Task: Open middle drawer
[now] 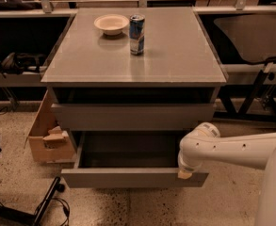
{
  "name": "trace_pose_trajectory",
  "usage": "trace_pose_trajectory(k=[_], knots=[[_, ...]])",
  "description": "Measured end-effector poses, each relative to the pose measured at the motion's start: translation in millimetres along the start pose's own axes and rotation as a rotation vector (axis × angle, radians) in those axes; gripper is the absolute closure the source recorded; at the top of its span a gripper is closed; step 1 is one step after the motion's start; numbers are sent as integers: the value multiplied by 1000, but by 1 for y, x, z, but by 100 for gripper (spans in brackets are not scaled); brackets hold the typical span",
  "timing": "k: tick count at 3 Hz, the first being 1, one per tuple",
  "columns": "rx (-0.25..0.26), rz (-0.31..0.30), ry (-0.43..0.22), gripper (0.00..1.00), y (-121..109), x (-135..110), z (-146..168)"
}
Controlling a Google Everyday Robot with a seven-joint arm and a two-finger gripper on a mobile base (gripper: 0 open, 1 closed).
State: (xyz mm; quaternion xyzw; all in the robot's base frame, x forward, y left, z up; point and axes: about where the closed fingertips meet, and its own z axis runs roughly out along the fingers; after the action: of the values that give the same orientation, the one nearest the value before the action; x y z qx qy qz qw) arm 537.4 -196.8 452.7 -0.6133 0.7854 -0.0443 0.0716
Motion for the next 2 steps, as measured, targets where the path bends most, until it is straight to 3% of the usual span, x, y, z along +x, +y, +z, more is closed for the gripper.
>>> trace_pose_trajectory(k=[2], knots=[[0, 0, 0, 0, 0, 0, 0]])
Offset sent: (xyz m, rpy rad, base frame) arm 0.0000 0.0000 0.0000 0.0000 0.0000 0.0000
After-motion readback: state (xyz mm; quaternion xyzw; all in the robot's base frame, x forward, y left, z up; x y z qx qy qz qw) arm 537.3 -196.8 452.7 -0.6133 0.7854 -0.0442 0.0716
